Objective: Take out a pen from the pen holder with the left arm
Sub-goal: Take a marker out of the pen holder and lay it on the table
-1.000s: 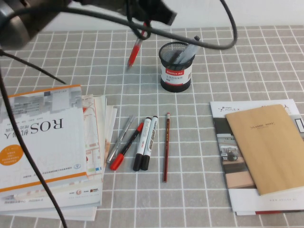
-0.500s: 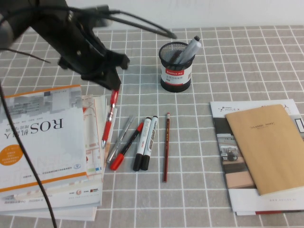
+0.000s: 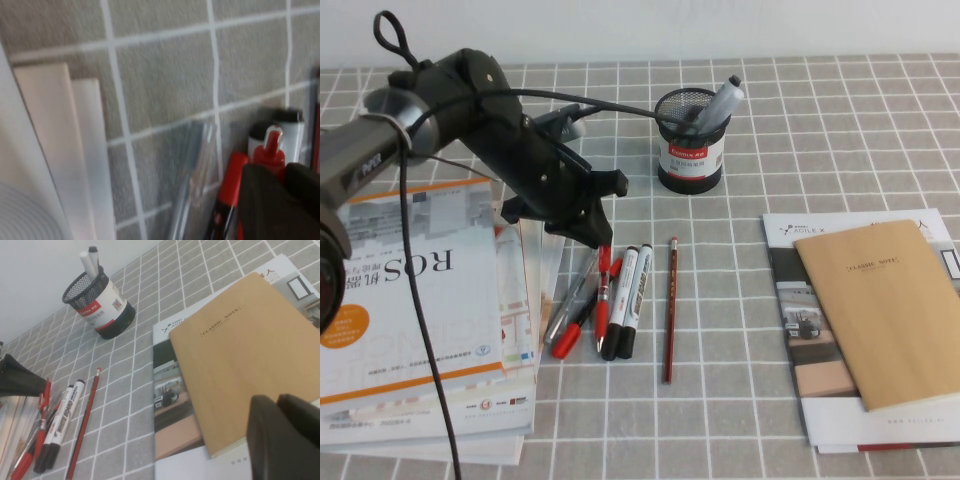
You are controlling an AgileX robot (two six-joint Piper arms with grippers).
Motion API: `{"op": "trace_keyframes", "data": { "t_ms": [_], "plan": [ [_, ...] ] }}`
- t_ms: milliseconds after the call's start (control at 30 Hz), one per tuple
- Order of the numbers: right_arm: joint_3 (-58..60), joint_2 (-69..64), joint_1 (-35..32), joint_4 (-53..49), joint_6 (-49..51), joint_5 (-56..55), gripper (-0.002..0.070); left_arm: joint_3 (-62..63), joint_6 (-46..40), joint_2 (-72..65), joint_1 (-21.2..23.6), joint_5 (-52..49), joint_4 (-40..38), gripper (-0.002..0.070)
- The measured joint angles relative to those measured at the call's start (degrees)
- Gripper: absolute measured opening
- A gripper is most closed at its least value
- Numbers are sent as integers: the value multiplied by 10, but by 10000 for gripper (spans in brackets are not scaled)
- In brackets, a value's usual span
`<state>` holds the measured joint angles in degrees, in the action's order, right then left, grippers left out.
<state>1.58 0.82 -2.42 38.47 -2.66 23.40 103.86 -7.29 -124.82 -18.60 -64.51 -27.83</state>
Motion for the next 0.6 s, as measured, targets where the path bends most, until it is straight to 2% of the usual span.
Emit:
{"op": "trace_keyframes", "data": {
  "t_ms": [367, 500, 600],
  "plan": [
    [0, 0, 0, 0, 0, 0, -13, 0, 3, -1, 0, 36, -2, 51],
    [0, 0, 0, 0, 0, 0, -13, 0, -15, -1, 0, 30, -3, 155],
    [0, 0, 0, 0, 0, 0, -13, 0, -32, -1, 0, 21, -3, 279]
  ]
}}
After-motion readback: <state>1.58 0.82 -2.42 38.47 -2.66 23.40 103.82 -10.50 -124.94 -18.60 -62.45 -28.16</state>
